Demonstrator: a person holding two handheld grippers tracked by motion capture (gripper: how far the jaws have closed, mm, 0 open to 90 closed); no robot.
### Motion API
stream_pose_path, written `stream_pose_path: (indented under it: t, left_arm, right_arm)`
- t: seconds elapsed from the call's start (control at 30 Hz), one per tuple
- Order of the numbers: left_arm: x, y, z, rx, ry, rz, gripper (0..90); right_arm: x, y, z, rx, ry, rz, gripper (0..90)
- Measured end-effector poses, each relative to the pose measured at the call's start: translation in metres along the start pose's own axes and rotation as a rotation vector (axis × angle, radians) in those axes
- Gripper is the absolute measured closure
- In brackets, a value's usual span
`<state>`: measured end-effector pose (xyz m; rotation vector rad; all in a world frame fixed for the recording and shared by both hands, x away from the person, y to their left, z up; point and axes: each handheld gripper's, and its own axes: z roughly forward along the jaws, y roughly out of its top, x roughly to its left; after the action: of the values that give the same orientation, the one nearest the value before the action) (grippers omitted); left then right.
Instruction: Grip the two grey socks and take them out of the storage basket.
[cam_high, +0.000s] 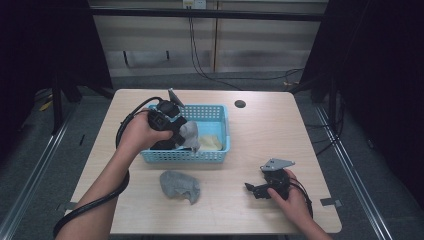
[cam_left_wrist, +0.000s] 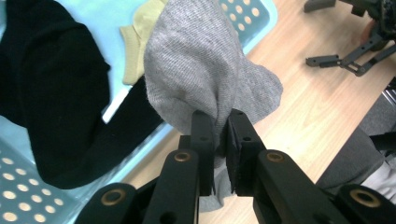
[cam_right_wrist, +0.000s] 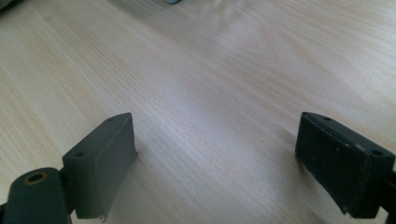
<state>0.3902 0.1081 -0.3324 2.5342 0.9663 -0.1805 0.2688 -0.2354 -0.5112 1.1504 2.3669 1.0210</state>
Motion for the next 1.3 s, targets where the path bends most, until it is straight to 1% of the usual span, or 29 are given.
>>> stream_pose_path:
  t: [0.13,0.2,0.23,0.33,0.4,0.5,0.53,0.6,0.63,0.67,0.7,0.77,0.8,0.83,0.87,0.97,1.0,1.1,1.27,1.3]
  left_arm:
    - [-0.007,-0.004,0.002,0.005,-0.013,0.022,82.6]
    - [-0.011,-0.006,0.003,0.014,-0.019,0.038,82.6]
    - [-0.014,-0.007,0.004,0.006,-0.022,0.042,82.6]
    - [-0.02,-0.009,0.007,0.015,-0.032,0.065,82.5]
    - [-0.024,-0.011,0.01,0.015,-0.042,0.075,82.6]
    - [-0.028,-0.013,0.016,0.019,-0.055,0.083,82.6]
    - [-0.029,-0.014,0.019,0.014,-0.058,0.083,82.5]
    - [-0.03,-0.016,0.023,0.018,-0.063,0.09,82.5]
    - [-0.033,-0.017,0.027,0.029,-0.068,0.102,82.5]
    - [-0.034,-0.018,0.03,0.031,-0.069,0.105,82.5]
    - [-0.034,-0.018,0.03,0.031,-0.069,0.105,82.5]
    - [-0.036,-0.019,0.037,0.042,-0.072,0.114,82.4]
    - [-0.037,-0.02,0.038,0.049,-0.073,0.108,82.4]
    - [-0.037,-0.02,0.041,0.046,-0.074,0.109,82.4]
    - [-0.037,-0.021,0.042,0.055,-0.071,0.112,82.4]
    - [-0.038,-0.022,0.046,0.06,-0.072,0.113,82.4]
    - [-0.038,-0.022,0.049,0.07,-0.074,0.116,82.3]
    - [-0.04,-0.022,0.053,0.087,-0.071,0.122,82.3]
    - [-0.04,-0.023,0.057,0.093,-0.072,0.13,82.1]
    - [-0.04,-0.023,0.059,0.102,-0.075,0.139,82.0]
  right_arm:
    - [0.0,0.0,0.0,0.0,0.001,0.0,11.6]
    - [0.0,0.0,0.0,0.0,0.0,0.0,11.6]
    - [0.0,0.0,0.0,0.0,0.0,0.0,11.6]
    - [0.0,0.0,0.0,0.002,0.001,0.003,11.6]
    - [0.0,0.0,0.0,0.002,0.002,0.003,11.6]
    - [0.0,0.0,0.0,0.003,0.001,0.003,11.6]
    - [0.0,0.0,0.0,0.004,0.001,0.0,11.6]
    - [0.0,0.0,0.0,0.004,0.001,0.0,11.6]
    - [0.0,0.0,0.0,0.003,0.002,0.0,11.6]
    - [0.0,0.0,0.0,0.003,0.002,0.001,11.6]
    - [0.0,0.0,0.0,0.004,0.001,0.0,11.6]
    - [0.0,0.0,0.0,0.004,0.001,0.0,11.6]
    - [0.0,0.0,0.0,0.004,0.002,0.001,11.6]
    - [0.0,0.0,0.0,0.004,0.002,0.0,11.6]
    - [0.0,0.0,0.0,0.003,0.002,0.0,11.6]
    - [0.0,0.0,0.0,0.004,0.002,0.0,11.6]
    - [0.0,0.0,0.0,0.004,0.002,0.0,11.6]
    - [0.0,0.0,0.0,0.004,0.002,0.0,11.6]
    - [0.0,0.0,0.0,0.004,0.001,0.0,11.6]
    - [0.0,0.0,0.0,0.004,0.001,0.0,11.6]
